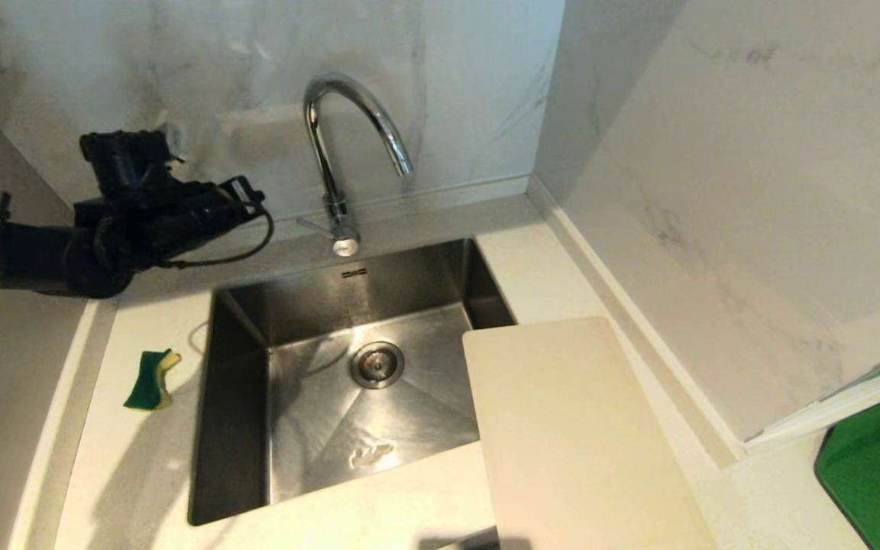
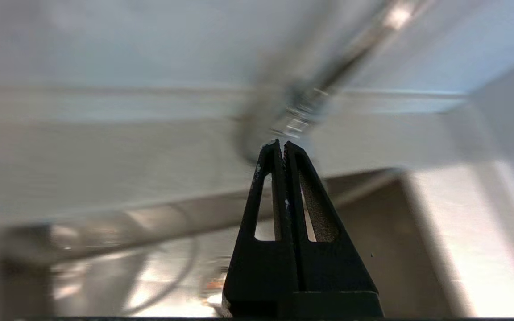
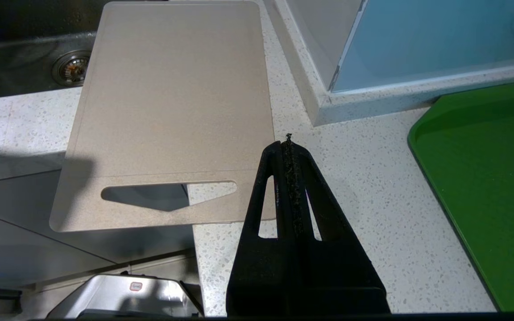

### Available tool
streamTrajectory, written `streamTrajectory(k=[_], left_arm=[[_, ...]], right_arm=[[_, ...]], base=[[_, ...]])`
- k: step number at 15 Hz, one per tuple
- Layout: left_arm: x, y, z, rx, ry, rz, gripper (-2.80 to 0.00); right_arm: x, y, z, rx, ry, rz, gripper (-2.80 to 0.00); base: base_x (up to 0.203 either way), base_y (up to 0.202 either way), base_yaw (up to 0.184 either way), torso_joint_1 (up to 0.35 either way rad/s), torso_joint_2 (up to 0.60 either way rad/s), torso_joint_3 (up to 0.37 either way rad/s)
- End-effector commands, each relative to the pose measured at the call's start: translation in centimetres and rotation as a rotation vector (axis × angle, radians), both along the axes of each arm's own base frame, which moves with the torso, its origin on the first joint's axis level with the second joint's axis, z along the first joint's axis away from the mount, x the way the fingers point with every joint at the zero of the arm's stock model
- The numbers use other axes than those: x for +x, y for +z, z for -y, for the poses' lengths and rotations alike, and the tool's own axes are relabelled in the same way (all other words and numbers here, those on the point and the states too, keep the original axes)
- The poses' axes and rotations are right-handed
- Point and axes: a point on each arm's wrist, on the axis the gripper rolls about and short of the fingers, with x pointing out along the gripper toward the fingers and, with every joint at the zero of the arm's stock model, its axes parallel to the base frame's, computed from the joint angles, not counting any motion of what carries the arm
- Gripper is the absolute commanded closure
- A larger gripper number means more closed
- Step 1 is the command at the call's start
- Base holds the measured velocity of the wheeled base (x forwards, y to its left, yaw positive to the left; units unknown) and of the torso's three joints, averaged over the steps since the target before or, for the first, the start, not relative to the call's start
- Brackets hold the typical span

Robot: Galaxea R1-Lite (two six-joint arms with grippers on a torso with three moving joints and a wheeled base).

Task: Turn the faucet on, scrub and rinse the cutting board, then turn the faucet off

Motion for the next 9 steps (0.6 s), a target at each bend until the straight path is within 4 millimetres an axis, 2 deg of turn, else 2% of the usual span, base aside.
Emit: streamTrajectory(k=[1,4,6,9], left_arm=[[-3.3,3.3,-3.2,0.019,0.066,0.051,0.00],[-7.1,4.5,-6.3,0.039,0.125,0.047,0.00],[-10.0,4.5,-8.3,0.060,0.120,0.029,0.00],[-12.5,4.7,-11.5,0.105,0.200,0.033,0.00]], right_arm=[[0.0,0.0,0.0,-0.001,0.001,-0.001,0.00],[0.0,0.0,0.0,0.001,0.001,-0.002,0.00],[0.0,0.0,0.0,0.004,0.001,-0.003,0.00],[0.0,0.0,0.0,0.013,0.001,-0.003,0.00]], base=[[0.000,0.000,0.000,0.000,0.00,0.000],[0.000,0.000,0.000,0.000,0.00,0.000],[0.000,0.000,0.000,0.000,0.00,0.000],[0.000,0.000,0.000,0.000,0.00,0.000]])
